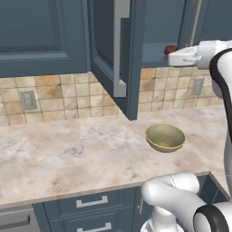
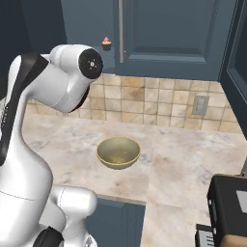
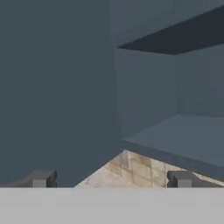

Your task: Open the cabinet. Pick the orange and apple from the cabinet and place them into the bowl. Then close the cabinet.

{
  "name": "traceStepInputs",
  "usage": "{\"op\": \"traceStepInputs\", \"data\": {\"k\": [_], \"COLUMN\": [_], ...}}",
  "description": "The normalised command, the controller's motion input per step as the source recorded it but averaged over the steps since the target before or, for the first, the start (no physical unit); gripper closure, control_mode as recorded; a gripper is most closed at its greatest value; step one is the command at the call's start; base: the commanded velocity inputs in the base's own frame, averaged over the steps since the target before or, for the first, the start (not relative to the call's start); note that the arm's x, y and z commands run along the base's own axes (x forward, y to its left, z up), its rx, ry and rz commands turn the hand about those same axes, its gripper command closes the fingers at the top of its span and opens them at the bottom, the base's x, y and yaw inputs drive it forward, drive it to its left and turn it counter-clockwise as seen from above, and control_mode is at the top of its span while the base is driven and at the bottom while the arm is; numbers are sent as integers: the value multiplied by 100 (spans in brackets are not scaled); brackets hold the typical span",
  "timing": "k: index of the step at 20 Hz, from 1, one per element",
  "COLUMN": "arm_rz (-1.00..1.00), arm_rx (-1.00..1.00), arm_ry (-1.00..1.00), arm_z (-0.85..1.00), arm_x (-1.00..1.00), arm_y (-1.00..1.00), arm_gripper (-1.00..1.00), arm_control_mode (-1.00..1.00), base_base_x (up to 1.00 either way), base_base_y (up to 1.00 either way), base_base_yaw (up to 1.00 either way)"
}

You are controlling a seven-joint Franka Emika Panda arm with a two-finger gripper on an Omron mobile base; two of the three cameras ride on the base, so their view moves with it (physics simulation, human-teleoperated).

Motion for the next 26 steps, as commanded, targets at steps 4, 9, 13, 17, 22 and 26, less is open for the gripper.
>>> {"op": "traceStepInputs", "data": {"k": [4, 9, 13, 17, 22, 26], "arm_rz": [-42, -46, -43, -22, 1, 6], "arm_rx": [0, 0, 4, 2, 0, 0], "arm_ry": [-27, -23, -18, -8, 1, 5], "arm_z": [1, 0, 1, 1, 0, 0], "arm_x": [0, 0, 0, 21, 44, 62], "arm_y": [-100, -100, -91, -45, -9, -13], "arm_gripper": [-100, -100, -100, -100, -100, -100], "arm_control_mode": [-100, -100, -100, -100, -100, -100], "base_base_x": [0, 0, 0, 0, 0, 0], "base_base_y": [0, 0, 0, 0, 0, 0], "base_base_yaw": [0, 0, 0, 0, 0, 0]}}
